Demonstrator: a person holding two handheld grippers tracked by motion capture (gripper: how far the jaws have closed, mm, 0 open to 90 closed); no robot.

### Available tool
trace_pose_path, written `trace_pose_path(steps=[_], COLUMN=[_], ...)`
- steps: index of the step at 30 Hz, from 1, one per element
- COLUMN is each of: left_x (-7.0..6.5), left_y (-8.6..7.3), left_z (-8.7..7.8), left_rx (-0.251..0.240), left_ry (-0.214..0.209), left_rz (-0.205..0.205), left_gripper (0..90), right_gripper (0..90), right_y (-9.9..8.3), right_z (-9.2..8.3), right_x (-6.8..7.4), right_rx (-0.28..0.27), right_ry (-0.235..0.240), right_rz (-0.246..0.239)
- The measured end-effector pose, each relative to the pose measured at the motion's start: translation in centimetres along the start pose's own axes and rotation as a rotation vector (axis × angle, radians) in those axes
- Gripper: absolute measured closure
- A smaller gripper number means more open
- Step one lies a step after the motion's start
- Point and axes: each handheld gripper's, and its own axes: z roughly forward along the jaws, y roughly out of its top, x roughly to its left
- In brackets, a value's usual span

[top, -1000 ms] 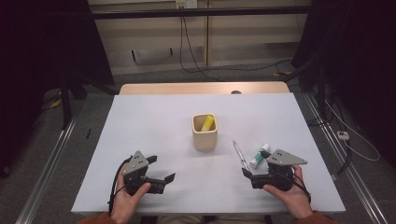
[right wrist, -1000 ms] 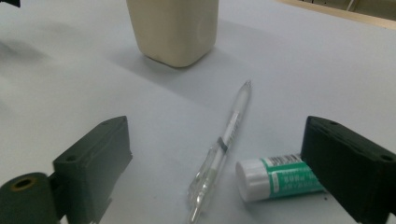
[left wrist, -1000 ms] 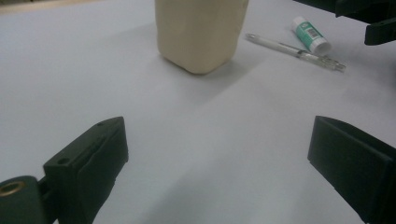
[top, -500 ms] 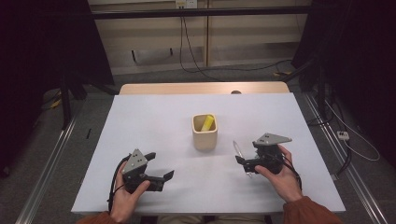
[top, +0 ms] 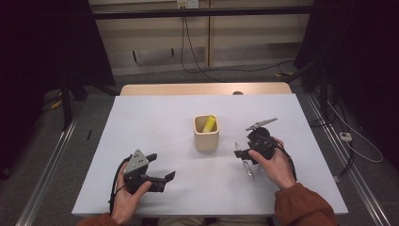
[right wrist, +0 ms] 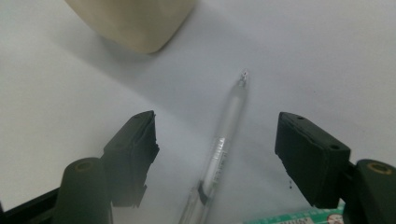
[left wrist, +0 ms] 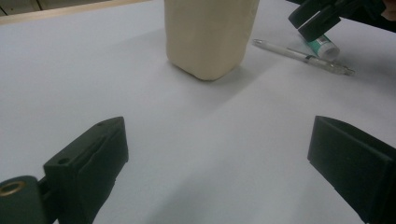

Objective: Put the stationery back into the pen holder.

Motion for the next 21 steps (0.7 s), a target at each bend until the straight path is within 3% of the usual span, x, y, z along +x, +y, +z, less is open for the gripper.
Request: trace_pose_path(steps=[9,13,21], left_x=[0.0,0.0,0.1], left_y=[0.0,0.0,0.0], left_z=[-0.1,-0.1,-0.2], left_rx=[-0.005,-0.006,-0.004], left_ry=[-0.005,-0.004,-0.004], left_rz=[-0.005,-0.002,0.0], left_gripper=[4.9,4.9,4.9], right_gripper=[43.7,49.1,64.2], right_y=[2.1,2.2,1.6], right_z=[1.7,2.3,2.9], right_x=[0.1,0.1,0.5], right_rx=[0.157,0.166,0.179], right_ry=[-0.054,-0.082,-0.08], right_rz=[0.006,-0.001,-0.02])
